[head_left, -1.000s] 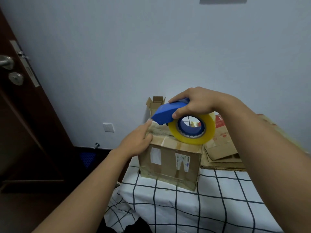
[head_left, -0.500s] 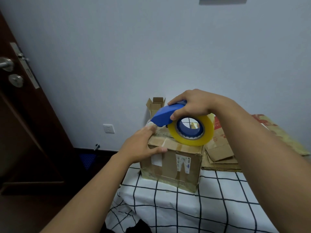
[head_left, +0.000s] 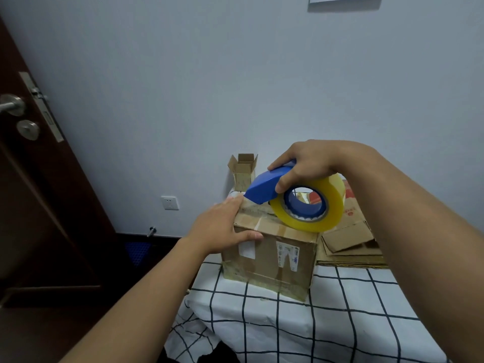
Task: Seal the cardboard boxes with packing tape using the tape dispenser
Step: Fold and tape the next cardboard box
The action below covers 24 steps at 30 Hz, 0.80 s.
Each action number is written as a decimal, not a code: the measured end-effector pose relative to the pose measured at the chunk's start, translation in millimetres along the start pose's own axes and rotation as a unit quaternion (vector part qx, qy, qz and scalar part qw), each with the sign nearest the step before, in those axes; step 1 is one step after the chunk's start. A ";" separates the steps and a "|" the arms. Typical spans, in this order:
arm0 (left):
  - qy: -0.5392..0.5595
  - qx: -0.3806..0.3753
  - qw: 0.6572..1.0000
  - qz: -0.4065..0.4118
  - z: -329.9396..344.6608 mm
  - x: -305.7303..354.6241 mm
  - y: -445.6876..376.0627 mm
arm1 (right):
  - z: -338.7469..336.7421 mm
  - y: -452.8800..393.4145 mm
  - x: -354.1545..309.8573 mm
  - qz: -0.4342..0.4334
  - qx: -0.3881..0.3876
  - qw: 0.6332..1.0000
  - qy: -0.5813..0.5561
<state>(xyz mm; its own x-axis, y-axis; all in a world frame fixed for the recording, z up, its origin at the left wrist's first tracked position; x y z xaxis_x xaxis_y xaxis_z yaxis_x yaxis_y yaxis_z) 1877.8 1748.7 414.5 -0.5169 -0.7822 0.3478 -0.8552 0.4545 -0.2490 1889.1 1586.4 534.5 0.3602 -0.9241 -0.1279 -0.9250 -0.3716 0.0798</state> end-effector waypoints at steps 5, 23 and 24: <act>-0.027 -0.013 1.000 -0.007 1.6 -0.9 -3.7 | 1.3 2.2 0.3 0.007 -0.020 1.000 -0.008; 0.003 -0.005 1.000 0.019 5.6 6.6 -11.1 | -1.6 3.8 -2.1 -0.005 0.012 1.000 -0.019; 0.002 0.001 1.000 0.015 5.9 5.5 -12.0 | -3.2 5.5 -1.9 -0.005 0.010 1.000 -0.017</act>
<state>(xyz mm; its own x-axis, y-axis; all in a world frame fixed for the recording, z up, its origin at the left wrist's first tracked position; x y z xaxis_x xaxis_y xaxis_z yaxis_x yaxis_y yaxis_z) 1885.5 1736.4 414.0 -0.5433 -0.7662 0.3432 -0.8388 0.4778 -0.2612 1883.7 1585.8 538.3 0.3663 -0.9164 -0.1614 -0.9234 -0.3794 0.0581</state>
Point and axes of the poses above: each hand's wrist, its own y-axis away from the middle knuckle, its own z-axis out of the palm, x = y × z, the point moved 9 cm from there along -y, towards the middle knuckle, and after that the axes turned 4 degrees about y, right-handed, at the moved point
